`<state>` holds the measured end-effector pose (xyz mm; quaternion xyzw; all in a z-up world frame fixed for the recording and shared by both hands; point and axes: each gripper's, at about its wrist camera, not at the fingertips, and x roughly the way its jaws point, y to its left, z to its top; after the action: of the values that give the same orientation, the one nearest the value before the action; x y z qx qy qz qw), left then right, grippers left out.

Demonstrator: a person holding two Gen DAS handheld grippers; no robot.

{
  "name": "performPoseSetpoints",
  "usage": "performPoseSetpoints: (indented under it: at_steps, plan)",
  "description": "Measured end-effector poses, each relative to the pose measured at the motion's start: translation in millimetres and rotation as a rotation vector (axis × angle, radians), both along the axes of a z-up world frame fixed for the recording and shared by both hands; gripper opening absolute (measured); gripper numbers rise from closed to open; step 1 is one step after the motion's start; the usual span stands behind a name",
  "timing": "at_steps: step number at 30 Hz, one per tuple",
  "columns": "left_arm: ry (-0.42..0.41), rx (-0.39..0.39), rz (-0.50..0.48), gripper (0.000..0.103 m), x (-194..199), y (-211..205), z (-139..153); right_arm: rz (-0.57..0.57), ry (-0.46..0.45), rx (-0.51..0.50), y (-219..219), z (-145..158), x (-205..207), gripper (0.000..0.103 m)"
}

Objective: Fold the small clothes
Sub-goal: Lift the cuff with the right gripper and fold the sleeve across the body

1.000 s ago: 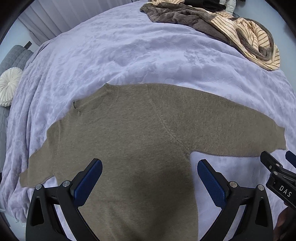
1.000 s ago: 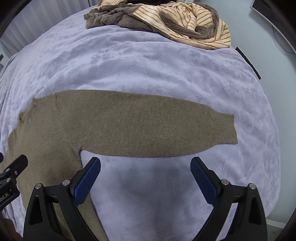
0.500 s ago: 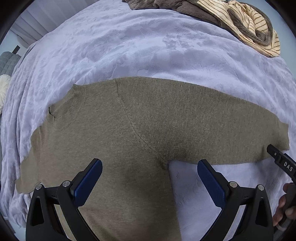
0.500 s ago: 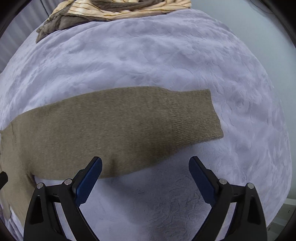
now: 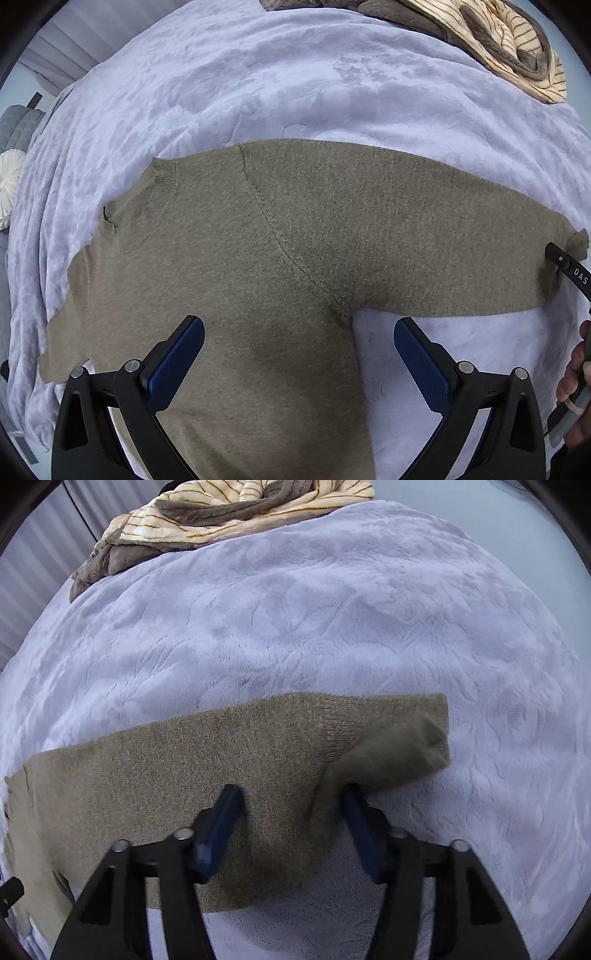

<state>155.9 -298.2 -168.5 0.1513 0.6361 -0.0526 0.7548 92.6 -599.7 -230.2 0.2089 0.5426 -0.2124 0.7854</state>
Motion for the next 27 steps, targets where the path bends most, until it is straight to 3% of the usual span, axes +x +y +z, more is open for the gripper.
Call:
performPoseSetpoints:
  at_steps: [3, 5, 13, 16, 21, 27]
  plan:
    - [-0.002, 0.001, 0.001, 0.103, -2, 1, 3, 0.009, -0.021, 0.022, -7, 5, 3, 0.021]
    - [-0.009, 0.001, -0.002, 0.103, -5, 2, 6, 0.026, -0.035, 0.019, -5, 12, 4, 0.017]
    - [-0.03, 0.0, 0.003, 0.103, -13, 8, 23, 0.042, -0.072, -0.023, 1, 47, -10, 0.016]
    - [-0.039, -0.008, 0.018, 0.103, -19, 18, 34, 0.045, -0.125, -0.028, 10, 71, -14, 0.016]
    - [-0.061, -0.014, 0.08, 0.103, -32, 57, 54, 0.081, -0.231, 0.016, 37, 115, -16, 0.016]
    - [-0.068, -0.061, 0.214, 0.103, -48, 133, 67, 0.224, -0.286, 0.029, 119, 152, 19, 0.016]
